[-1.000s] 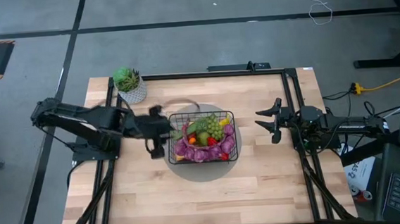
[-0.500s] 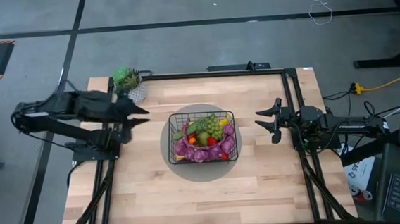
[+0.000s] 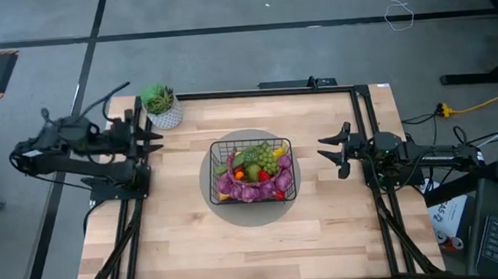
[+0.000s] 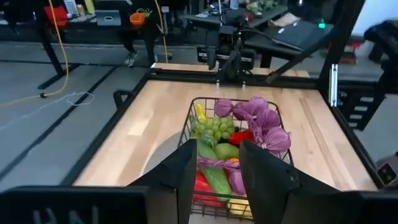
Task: Build produce basket
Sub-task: Return to Home Position
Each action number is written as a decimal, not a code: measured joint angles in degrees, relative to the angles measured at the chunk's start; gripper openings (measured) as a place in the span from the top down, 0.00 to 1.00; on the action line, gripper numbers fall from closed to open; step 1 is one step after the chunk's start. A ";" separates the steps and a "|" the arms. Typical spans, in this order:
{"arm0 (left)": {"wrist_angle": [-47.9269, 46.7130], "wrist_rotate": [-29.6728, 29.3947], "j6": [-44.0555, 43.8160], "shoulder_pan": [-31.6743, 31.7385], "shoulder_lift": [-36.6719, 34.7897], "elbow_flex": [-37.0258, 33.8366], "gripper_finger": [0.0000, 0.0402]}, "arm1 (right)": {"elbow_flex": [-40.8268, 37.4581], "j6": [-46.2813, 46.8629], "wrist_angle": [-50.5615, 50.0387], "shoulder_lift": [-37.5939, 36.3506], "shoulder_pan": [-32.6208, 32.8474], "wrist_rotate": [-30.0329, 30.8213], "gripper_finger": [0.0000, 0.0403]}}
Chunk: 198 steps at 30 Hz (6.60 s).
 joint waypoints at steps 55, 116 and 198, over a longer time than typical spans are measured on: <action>12.19 -11.33 -17.59 -0.02 -11.23 -31.55 0.71 | 0.00 0.00 0.00 0.00 0.01 -0.02 0.54; 53.08 9.67 -4.57 -0.02 -11.26 -55.87 0.71 | 0.00 0.00 0.00 0.00 0.01 -0.02 0.54; 53.08 10.84 -4.68 -0.02 -11.26 -55.87 0.71 | 0.00 0.00 0.00 0.00 0.01 -0.01 0.54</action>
